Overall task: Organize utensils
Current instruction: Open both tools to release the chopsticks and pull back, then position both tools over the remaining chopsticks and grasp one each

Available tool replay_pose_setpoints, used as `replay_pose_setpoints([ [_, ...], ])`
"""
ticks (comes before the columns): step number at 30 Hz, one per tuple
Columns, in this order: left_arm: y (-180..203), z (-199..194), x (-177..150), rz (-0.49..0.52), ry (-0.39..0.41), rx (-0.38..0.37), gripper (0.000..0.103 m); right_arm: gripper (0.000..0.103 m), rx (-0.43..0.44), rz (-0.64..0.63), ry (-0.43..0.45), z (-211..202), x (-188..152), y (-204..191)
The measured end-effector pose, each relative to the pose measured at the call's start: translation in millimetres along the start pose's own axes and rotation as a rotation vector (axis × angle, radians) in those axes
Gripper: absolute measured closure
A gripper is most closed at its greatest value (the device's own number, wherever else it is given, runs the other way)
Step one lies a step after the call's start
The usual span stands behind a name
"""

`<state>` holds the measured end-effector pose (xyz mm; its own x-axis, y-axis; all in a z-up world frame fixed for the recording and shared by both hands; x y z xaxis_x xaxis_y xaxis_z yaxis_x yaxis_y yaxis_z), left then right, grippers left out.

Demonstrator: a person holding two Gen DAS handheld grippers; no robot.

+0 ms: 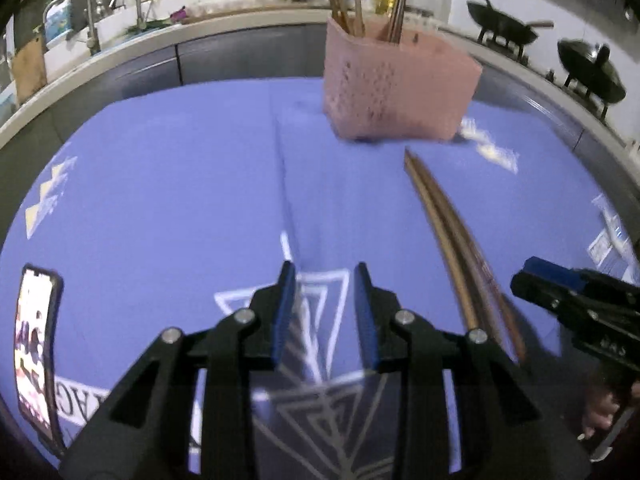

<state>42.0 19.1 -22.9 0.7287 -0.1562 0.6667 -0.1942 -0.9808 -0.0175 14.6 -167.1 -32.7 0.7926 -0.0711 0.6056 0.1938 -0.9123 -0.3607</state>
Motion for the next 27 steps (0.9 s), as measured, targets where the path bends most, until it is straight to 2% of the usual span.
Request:
replay_pose_setpoints([
  [3, 0.1, 7.0, -6.5, -0.015, -0.028, 0.013, 0.074, 0.070, -0.016, -0.037, 0.003, 1.0, -4.2, -9.3],
  [7, 3.9, 8.9, -10.0, -0.001, -0.023, 0.043, 0.074, 0.072, -0.031, -0.079, 0.001, 2.5, -6.4, -17.8],
  [13, 2.2, 6.8, -10.5, 0.003, -0.014, 0.043, 0.070, 0.072, -0.122, -0.148, 0.014, 7.3, -12.7, -20.6],
  [15, 3.6, 6.5, -10.1, 0.003, -0.020, 0.045, 0.069, 0.072, -0.125, -0.152, 0.014, 8.0, -12.2, -18.6],
  [18, 8.9, 2.1, -6.0, -0.028, -0.029, -0.016, 0.069, 0.072, -0.150, -0.158, 0.023, 7.5, -12.5, -16.5],
  [21, 22.8, -7.7, -2.9, -0.004, -0.003, -0.098, 0.065, 0.072, -0.135, -0.134, 0.025, 7.1, -10.8, -11.2],
  [24, 43.5, -12.7, -1.2, 0.055, 0.010, -0.131, 0.062, 0.072, -0.156, -0.116, 0.041, 4.9, -8.1, -4.3],
  [27, 60.8, -8.7, -3.0, 0.105, -0.006, -0.133, 0.062, 0.072, -0.154, -0.066, 0.056, 0.3, -4.2, 7.2],
])
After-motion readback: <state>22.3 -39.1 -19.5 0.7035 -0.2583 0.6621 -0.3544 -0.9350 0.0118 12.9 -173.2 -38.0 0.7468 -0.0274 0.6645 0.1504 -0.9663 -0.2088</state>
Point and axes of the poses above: each gripper's, at about its wrist camera, not at the fingertips, and z roughly the way its jaws point, y to its right, x to its top, the point moved 1 cm from there along z, roughly the way its jaws point, and after that the axes turned 5 degrees about z, right-handed, at the moved point
